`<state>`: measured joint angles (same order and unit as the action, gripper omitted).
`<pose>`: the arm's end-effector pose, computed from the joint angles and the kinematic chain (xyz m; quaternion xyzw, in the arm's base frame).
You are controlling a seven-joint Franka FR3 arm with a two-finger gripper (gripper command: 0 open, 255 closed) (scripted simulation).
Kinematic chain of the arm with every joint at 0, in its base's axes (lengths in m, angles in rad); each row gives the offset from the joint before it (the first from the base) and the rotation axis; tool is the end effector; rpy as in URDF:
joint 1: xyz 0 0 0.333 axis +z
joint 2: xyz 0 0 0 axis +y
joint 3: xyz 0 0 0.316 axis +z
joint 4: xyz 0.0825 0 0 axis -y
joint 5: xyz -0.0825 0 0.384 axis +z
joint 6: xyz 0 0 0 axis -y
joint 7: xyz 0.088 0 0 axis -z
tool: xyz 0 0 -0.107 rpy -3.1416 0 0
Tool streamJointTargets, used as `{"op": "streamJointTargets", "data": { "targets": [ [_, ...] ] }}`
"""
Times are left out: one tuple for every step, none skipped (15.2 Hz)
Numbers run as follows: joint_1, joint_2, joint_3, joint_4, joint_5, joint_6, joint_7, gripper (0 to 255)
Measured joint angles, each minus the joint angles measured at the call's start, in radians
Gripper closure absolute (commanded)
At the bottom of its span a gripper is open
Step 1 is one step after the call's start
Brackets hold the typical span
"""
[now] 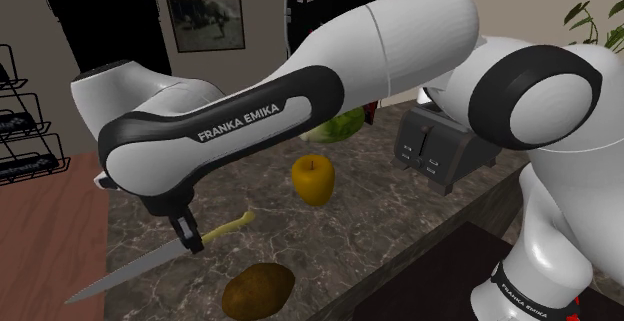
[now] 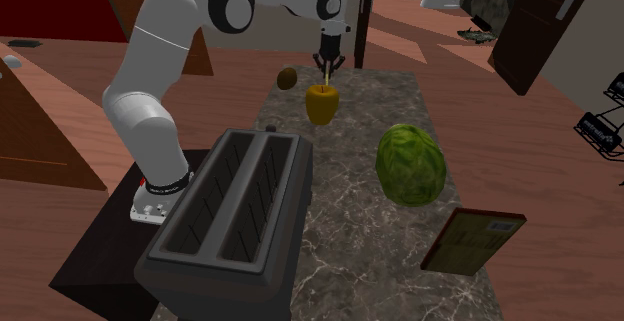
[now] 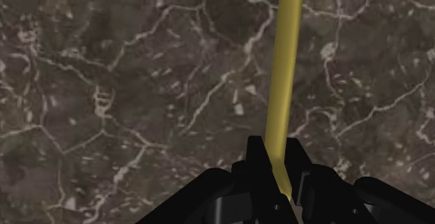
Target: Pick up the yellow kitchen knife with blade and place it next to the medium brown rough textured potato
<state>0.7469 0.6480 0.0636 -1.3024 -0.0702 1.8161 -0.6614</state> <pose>0.5052 0.5084 0.3523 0.7357 0.6739 -0.0652 0.0187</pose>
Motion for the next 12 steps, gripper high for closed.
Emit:
{"op": "streamJointTargets", "data": {
  "targets": [
    [-0.001,0.002,0.000,-0.008,0.000,0.010,-0.001,255],
    [-0.002,0.003,-0.001,-0.011,0.000,0.014,-0.002,255],
    [-0.002,0.003,-0.001,-0.014,0.000,0.017,-0.001,255],
    [-0.002,0.002,-0.001,-0.016,0.000,0.018,-0.001,255],
    [-0.002,0.002,-0.001,-0.016,0.000,0.019,-0.001,255],
    [-0.002,0.002,-0.001,-0.017,0.000,0.019,-0.001,255],
    [-0.002,0.002,-0.001,-0.017,0.000,0.020,-0.001,255],
    [-0.002,0.002,-0.001,-0.017,0.000,0.020,-0.001,0],
    [-0.002,0.002,-0.001,-0.017,0.000,0.020,-0.001,0],
    [-0.002,0.002,-0.001,-0.017,0.000,0.020,-0.001,0],
    [-0.002,0.002,-0.001,-0.017,0.000,0.020,-0.001,0],
    [-0.002,0.002,-0.001,-0.017,0.000,0.020,-0.001,0]
  ]
}}
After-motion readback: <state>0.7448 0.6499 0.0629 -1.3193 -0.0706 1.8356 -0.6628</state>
